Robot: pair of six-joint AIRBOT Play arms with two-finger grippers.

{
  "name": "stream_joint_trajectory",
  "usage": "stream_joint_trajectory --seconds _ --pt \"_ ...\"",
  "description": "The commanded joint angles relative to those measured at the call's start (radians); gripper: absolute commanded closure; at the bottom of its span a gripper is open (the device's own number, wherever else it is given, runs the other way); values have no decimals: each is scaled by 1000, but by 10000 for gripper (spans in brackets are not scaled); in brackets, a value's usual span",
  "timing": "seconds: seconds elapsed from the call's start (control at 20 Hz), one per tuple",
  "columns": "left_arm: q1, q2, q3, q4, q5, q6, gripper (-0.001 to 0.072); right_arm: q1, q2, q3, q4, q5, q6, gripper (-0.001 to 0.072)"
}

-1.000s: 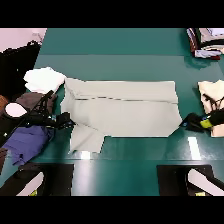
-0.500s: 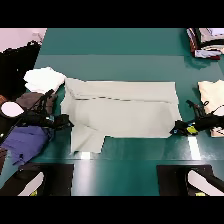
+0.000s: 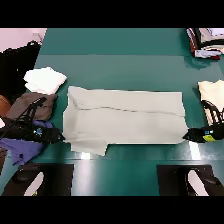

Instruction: Fold the shirts.

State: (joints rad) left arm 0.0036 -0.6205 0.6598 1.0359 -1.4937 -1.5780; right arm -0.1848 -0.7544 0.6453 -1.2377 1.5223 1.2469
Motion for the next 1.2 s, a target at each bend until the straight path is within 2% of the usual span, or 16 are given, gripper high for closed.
stream_joint_trajectory --seconds 0.0,0.2,0.45,0.75,0.8,0.85,0.9,0.95,1.15 --pt "0 -45 53 -2 78 10 683 90 -50 99 -19 -49 38 696" --pt "0 -255 171 -2 240 70 682 152 -289 306 -20 -124 63 697" --pt "0 -593 359 -14 429 122 682 162 -566 555 -11 -143 64 695" --pt "0 -878 564 -58 538 146 681 162 -788 768 -10 -132 64 694" --pt "0 -896 581 -68 555 146 679 162 -814 798 -6 -132 64 671" --pt "0 -898 587 -78 572 146 624 160 -835 822 16 -132 64 462" --pt "0 -897 594 -82 580 145 326 150 -853 845 46 -126 64 280" --pt "0 -897 603 -90 576 145 147 135 -868 866 91 -118 63 264" --pt "5 -895 698 -90 423 147 168 26 -871 876 145 -41 49 264"
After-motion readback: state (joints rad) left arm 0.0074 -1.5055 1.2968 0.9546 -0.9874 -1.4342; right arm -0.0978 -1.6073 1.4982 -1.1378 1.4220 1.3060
